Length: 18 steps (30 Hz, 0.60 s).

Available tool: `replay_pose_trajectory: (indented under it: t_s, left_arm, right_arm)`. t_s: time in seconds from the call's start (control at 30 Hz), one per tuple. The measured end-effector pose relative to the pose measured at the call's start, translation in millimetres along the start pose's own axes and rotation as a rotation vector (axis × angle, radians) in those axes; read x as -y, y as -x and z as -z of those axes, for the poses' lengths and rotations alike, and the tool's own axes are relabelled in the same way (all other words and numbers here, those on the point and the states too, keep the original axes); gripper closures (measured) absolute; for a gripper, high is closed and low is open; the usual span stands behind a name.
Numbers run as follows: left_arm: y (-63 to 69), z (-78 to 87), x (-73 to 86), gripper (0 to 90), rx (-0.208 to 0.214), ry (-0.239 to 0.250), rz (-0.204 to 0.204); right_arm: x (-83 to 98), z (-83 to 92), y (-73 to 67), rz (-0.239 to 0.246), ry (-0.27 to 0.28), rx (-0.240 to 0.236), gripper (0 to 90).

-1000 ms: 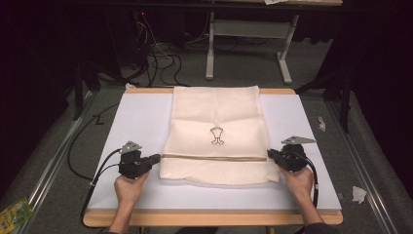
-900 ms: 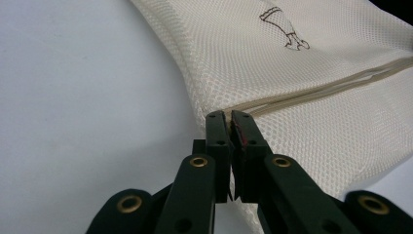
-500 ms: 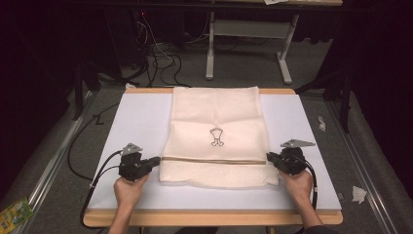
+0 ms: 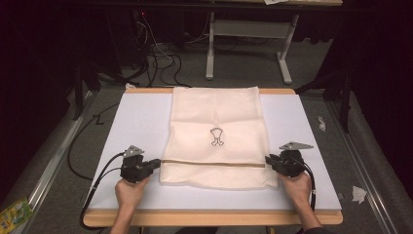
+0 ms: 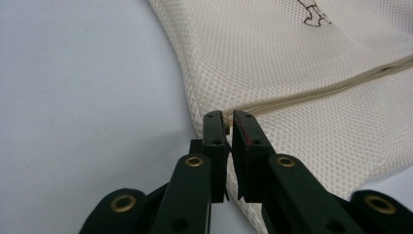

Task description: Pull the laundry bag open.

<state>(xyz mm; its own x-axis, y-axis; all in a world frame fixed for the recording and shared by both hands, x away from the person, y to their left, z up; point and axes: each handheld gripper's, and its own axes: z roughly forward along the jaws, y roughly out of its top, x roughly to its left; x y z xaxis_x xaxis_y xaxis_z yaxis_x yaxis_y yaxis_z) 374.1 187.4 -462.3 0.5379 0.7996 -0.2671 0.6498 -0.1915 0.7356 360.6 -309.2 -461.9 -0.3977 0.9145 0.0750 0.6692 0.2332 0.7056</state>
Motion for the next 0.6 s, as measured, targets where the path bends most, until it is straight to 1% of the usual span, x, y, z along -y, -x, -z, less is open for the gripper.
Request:
replay_pose_trajectory:
  t_s: [0.1, 0.17, 0.23, 0.27, 0.3, 0.37, 0.43, 0.47, 0.5, 0.6]
  left_arm:
    - [0.6, 1.0, -0.6, 83.2, -0.001, 0.019, 0.003]
    - [1.1, 1.3, -0.6, 81.3, -0.001, 0.027, 0.003]
    - [1.5, 2.0, -0.6, 78.8, -0.005, 0.029, -0.006]
    - [1.7, 2.8, -0.6, 75.9, -0.007, 0.034, -0.011]
    - [2.2, 3.9, -0.6, 75.9, -0.013, 0.041, -0.016]
    - [3.7, 6.3, -1.4, 73.5, -0.021, 0.052, -0.030]
    - [5.5, 9.2, -3.2, 70.9, -0.031, 0.063, -0.051]
    - [6.8, 10.9, -3.9, 68.5, -0.036, 0.072, -0.057]
    - [8.0, 12.8, -4.8, 68.5, -0.042, 0.080, -0.062]
    - [10.1, 18.0, -6.6, 65.6, -0.052, 0.101, -0.077]
  right_arm:
    - [0.2, 0.3, -0.9, 0.008, 0.002, 0.002, 73.2]
    - [0.1, 0.7, -1.9, 0.015, 0.001, 0.009, 69.9]
    - [-0.2, 1.4, -2.7, 0.017, 0.010, 0.015, 68.0]
    - [-0.6, 3.5, -3.0, 0.014, 0.020, 0.020, 65.6]
    - [-0.6, 3.5, -3.0, 0.014, 0.020, 0.020, 65.6]
    - [-1.5, 6.8, -2.4, 0.017, 0.037, 0.025, 63.9]
    - [-2.8, 11.1, -1.9, 0.016, 0.051, 0.028, 63.0]
    - [-4.2, 15.8, -0.9, 0.009, 0.068, 0.030, 62.2]
    - [-4.2, 15.8, -0.9, 0.009, 0.068, 0.030, 62.2]
    - [-5.6, 25.1, 1.6, 0.004, 0.100, 0.031, 61.6]
